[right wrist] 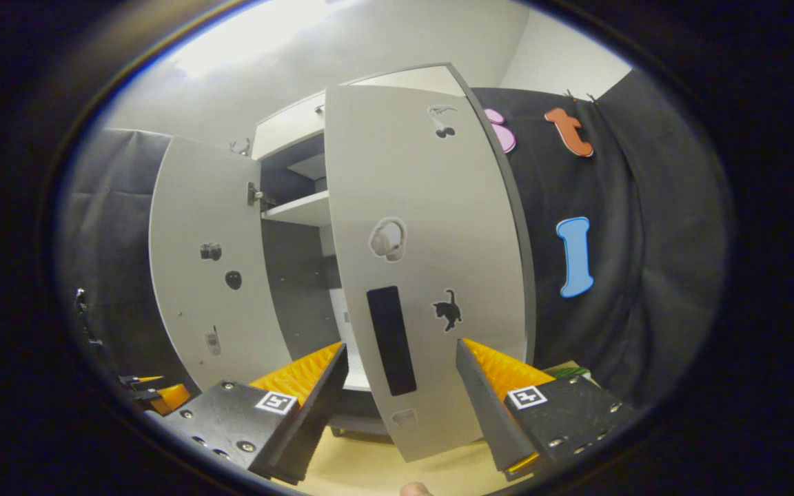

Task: Grasp the bottle in the cabinet with the left hand and place it on the coaster, then close the right door with the right hand and the left door with the left hand.

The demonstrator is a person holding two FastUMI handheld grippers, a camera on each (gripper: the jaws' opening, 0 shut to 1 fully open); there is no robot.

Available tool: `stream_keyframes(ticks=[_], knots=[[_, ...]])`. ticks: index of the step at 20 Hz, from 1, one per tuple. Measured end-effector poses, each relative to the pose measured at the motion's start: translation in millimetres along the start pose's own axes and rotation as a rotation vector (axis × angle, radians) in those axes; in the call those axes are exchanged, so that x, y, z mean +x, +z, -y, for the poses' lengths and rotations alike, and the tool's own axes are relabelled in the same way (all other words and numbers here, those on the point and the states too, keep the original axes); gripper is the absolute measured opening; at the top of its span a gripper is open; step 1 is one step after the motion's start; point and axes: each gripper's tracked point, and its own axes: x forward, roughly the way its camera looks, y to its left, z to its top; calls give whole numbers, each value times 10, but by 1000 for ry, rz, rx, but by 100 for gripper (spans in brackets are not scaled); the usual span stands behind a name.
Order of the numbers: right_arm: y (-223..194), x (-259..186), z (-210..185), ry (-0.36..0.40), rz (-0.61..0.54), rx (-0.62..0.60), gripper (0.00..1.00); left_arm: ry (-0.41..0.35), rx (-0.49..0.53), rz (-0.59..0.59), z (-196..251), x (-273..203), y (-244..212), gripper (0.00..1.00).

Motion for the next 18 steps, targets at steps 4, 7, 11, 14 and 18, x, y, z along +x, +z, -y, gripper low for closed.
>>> stream_keyframes(ticks=[4, 7, 11, 14, 18], knots=[[9, 17, -61, 10, -1, -10, 91, 68, 11, 21, -290, 136, 109, 96], [-24, -4, -71, 11, -6, -14, 90, 106, 34, 42, -376, 200, 186, 96], [-32, -23, -65, 4, 3, -23, 90, 136, 55, 71, -445, 470, 361, 96], [3, -45, -59, -9, 14, -24, 95, 145, 56, 81, -460, 582, 425, 96], [12, -54, -59, -28, 27, -21, 90, 125, 44, 89, -389, 712, 441, 96]])
